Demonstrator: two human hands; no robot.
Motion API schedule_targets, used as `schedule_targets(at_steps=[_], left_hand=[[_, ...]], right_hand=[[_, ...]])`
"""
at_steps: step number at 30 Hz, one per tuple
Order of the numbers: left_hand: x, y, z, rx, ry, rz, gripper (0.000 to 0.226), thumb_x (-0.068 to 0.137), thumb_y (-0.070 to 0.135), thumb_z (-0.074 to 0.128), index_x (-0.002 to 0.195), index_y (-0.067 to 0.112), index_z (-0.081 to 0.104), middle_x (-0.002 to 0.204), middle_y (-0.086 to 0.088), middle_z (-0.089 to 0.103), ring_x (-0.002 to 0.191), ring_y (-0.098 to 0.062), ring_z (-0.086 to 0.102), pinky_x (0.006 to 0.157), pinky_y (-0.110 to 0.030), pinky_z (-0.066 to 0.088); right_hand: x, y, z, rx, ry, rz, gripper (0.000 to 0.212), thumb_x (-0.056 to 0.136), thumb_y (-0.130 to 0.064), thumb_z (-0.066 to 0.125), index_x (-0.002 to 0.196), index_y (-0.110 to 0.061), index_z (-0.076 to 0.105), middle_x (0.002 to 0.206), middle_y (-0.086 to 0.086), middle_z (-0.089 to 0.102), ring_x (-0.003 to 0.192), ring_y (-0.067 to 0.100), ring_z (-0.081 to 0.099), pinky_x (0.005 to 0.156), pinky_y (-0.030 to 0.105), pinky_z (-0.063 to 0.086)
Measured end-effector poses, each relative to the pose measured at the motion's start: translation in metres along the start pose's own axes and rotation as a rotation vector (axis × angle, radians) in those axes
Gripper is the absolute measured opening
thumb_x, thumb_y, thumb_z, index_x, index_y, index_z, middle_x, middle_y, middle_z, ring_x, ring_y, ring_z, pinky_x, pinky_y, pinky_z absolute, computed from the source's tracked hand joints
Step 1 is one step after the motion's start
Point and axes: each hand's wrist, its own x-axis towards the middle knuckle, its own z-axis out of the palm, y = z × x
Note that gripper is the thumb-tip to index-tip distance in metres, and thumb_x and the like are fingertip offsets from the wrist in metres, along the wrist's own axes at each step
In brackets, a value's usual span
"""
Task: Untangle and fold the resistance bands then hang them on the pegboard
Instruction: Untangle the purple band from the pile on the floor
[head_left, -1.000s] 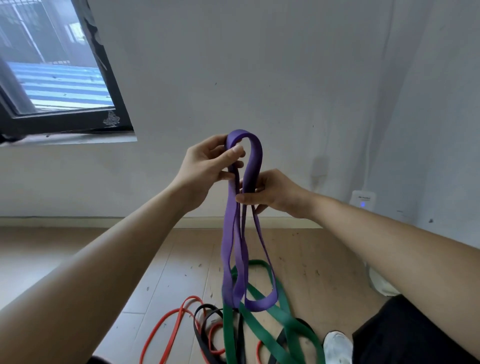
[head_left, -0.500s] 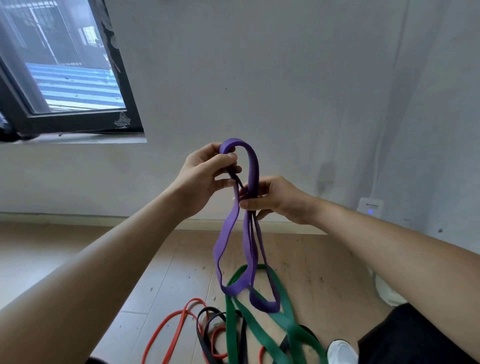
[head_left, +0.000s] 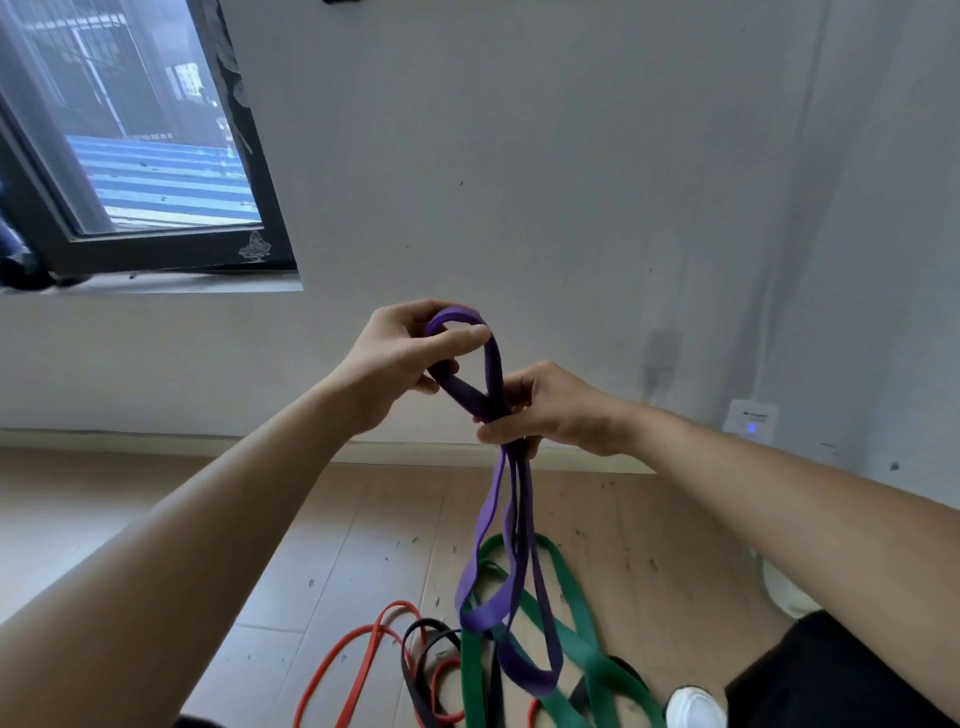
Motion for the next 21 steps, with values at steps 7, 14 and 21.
schedule_targets(at_steps=[7,14,21], left_hand=[[-0.004,0.002,-0.001,-0.166,0.160,0.018,0.033,0.082,0.032,0.078,0.106,0.011,0.071,0.080,0.002,0.070,0.076,-0.015,0.070,0.059,-0.028,0.056],[0.000,-0.007,-0.010,-0.388,0.309,0.002,0.026,0.096,0.029,0.067,0.114,0.011,0.064,0.095,-0.002,0.068,0.095,-0.018,0.073,0.066,-0.032,0.060],[0.001,-0.026,-0.034,-0.424,0.292,-0.115,0.024,0.099,0.030,0.061,0.114,0.012,0.063,0.103,-0.006,0.065,0.101,-0.021,0.072,0.074,-0.036,0.061]], right_hand=[[-0.002,0.011,0.006,-0.106,-0.041,0.020,0.019,0.087,-0.006,0.076,0.104,-0.005,0.067,0.095,0.010,0.070,0.084,0.021,0.075,0.073,0.029,0.060],[0.004,0.023,0.002,-0.171,0.028,0.015,0.029,0.082,-0.004,0.080,0.106,-0.001,0.064,0.103,0.023,0.068,0.087,0.030,0.075,0.077,0.043,0.064],[0.002,0.018,-0.019,-0.158,0.170,0.006,0.026,0.082,-0.003,0.080,0.105,-0.007,0.070,0.094,0.018,0.075,0.080,0.027,0.076,0.069,0.036,0.063]])
